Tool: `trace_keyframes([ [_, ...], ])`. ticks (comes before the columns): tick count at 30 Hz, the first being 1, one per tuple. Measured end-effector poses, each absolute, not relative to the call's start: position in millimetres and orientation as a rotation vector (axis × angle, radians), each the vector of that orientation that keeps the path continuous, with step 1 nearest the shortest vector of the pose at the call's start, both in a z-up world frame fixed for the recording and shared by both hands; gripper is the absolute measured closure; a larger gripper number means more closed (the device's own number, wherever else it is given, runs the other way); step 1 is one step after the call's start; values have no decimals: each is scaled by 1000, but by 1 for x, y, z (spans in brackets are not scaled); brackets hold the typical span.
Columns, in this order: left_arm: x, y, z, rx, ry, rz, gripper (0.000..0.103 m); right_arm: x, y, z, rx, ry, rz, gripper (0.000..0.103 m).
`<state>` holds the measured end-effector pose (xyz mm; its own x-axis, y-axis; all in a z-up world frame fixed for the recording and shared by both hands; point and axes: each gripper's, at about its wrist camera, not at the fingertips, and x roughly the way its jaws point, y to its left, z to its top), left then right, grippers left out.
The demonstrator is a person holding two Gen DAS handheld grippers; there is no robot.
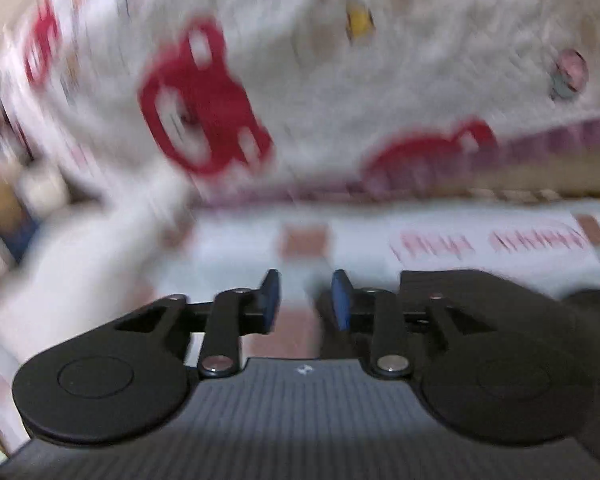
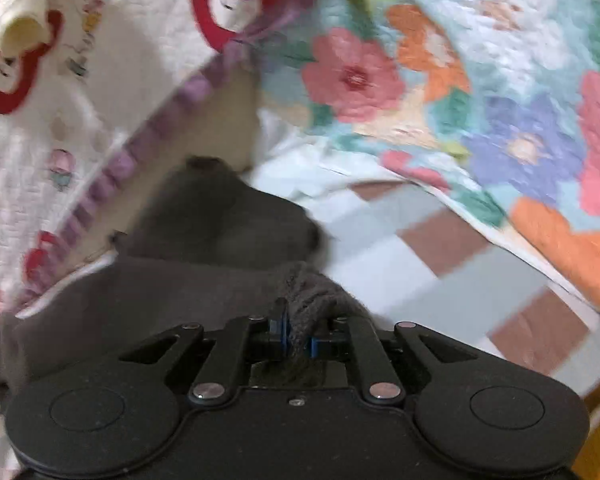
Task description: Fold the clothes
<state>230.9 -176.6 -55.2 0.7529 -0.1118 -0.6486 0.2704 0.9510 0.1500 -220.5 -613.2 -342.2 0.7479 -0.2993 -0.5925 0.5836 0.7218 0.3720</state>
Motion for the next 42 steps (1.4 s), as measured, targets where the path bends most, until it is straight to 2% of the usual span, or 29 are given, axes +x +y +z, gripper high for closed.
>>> trace_keyframes([
  [4,210,-155,-99,139,834,-293,56,-225,-616,-348,618,508,-505,84],
  [8,199,-140,-118,216,868,-243,52,-228,-615,-346,590,518,-483,83],
  [17,205,-120,-121,-97,929,-309,50,-238,-602,-361,579,564,-459,83],
  [20,214,-135,-127,-105,973,-347,41,-238,-601,-363,588,567,-457,83],
  [22,222,-148,-139,-67,1034,-379,40,-238,-601,-364,588,572,-455,83],
  [26,216,-164,-148,24,985,-328,23,-239,-603,-366,600,577,-450,82],
  [29,215,-167,-153,-13,975,-292,17,-239,-605,-368,612,581,-447,81],
  [30,214,-171,-154,6,974,-299,19,-239,-606,-369,617,582,-450,80],
  [31,213,-175,-155,30,970,-307,22,-239,-606,-370,625,586,-462,71],
  [32,209,-179,-157,75,957,-324,38,-240,-608,-372,637,594,-489,64],
  [33,204,-185,-157,125,931,-357,63,-240,-610,-373,650,603,-517,50],
  [34,200,-187,-156,162,904,-381,76,-242,-612,-375,666,607,-539,45],
  [35,192,-194,-153,233,864,-381,86,-244,-614,-377,696,600,-542,45],
  [36,183,-200,-151,309,821,-380,90,-246,-616,-379,727,591,-536,45],
  [39,150,-210,-131,473,642,-377,91,-250,-620,-383,792,577,-526,45],
  [42,128,-200,-89,462,508,-363,91,-250,-620,-381,829,564,-515,45],
])
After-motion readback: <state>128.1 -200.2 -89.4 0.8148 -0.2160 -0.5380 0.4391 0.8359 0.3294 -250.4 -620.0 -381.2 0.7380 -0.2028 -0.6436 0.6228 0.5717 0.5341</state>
